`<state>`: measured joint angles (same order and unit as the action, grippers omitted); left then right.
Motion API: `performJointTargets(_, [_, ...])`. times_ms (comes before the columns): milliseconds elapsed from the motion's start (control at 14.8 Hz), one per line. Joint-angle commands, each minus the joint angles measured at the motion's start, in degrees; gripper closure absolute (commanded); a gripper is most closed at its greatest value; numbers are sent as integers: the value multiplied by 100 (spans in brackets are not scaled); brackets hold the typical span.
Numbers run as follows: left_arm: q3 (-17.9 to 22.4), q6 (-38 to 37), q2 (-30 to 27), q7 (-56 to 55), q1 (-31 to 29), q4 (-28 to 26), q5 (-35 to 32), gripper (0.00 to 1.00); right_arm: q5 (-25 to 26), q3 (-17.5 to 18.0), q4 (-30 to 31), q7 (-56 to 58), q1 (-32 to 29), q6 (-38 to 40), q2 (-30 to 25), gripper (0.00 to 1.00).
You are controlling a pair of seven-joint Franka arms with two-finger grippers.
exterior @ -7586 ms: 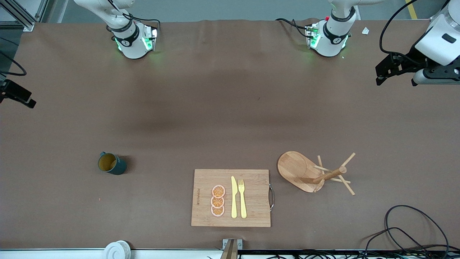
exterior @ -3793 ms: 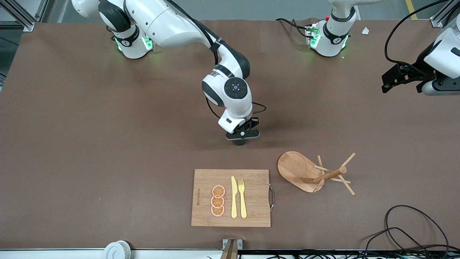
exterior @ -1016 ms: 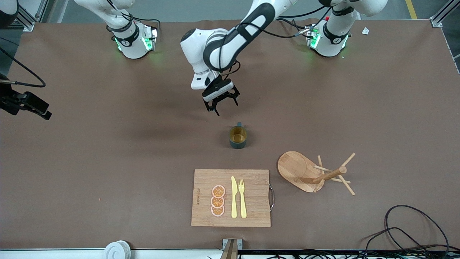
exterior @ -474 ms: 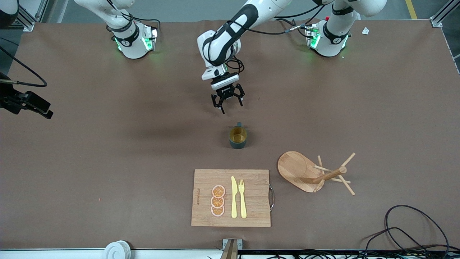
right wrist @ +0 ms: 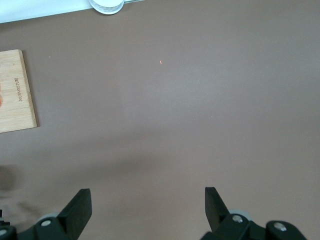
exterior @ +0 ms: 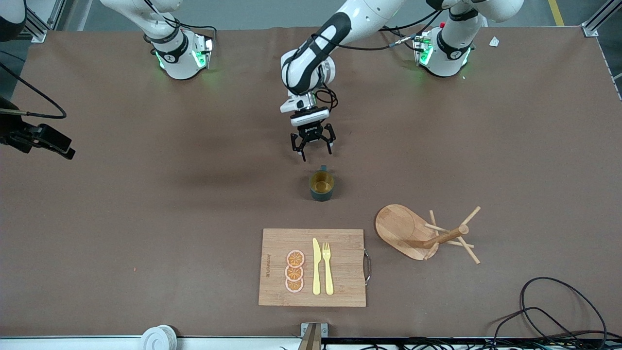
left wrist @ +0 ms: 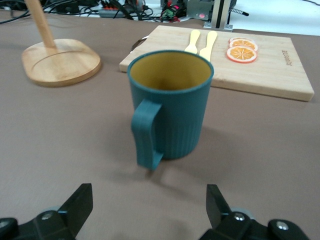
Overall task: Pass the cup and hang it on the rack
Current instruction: 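Move the left gripper above the teal mug and lower toward it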
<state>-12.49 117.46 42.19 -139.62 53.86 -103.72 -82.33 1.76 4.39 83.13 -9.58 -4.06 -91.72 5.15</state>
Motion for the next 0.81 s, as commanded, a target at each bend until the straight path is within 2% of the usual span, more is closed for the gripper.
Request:
performJointTargets(0, [9, 189, -184, -39, -183, -219, -275, 0, -79, 53, 37, 44, -60, 13, -23, 0])
performJointTargets(271, [9, 207, -176, -39, -428, -324, -582, 1, -79, 53, 54, 352, -69, -4, -41, 0])
performJointTargets(339, [9, 285, -176, -39, -455, -307, -583, 4, -79, 53, 54, 361, -78, -4, -50, 0])
performJointTargets(745, [1, 347, -132, -31, -499, -96, -574, 37, 26, 53, 115, 361, -43, -109, -67, 0])
